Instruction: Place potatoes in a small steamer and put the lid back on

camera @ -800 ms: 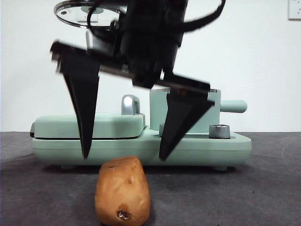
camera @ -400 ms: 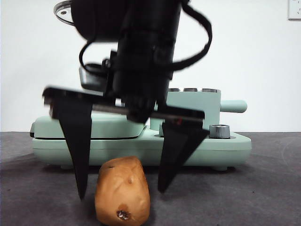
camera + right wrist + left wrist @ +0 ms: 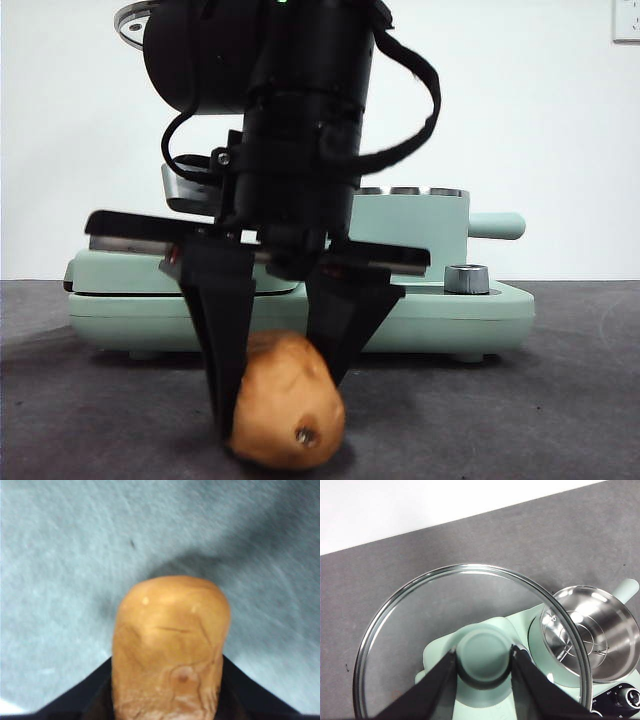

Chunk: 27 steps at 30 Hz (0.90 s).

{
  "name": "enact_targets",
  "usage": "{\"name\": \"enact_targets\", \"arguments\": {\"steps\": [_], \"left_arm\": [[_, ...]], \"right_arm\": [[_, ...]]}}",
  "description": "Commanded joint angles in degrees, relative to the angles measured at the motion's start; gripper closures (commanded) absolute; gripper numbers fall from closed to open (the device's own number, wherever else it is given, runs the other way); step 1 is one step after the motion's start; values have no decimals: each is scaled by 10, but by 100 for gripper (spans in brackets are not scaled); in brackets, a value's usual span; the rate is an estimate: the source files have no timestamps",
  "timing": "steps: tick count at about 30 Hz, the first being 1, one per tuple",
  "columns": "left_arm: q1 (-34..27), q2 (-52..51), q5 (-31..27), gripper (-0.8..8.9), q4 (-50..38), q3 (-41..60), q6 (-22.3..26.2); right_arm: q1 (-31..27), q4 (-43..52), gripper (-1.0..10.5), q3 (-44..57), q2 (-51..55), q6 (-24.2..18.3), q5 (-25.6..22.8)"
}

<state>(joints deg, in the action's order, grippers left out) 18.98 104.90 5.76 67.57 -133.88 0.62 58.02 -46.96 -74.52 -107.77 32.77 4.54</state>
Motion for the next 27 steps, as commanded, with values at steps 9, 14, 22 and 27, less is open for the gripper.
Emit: {"name": "enact_targets", "arguments": {"steps": [9,14,22,27], "left_arm": [[2,0,0,786,-16,-23,-2],[2,0,0,786,-15,-23,-2],[2,0,0,786,-20,-23,-2],[2,0,0,786,-24,-23,-2]], "right_arm": [[-59,-184,870,-204,15,-98,-3],[-123,-223,870,-302,14,-149,-5],[-256,-221,870,-404,-17,-206,0],[-307,-221,870,-468,-70,-228,10]]}}
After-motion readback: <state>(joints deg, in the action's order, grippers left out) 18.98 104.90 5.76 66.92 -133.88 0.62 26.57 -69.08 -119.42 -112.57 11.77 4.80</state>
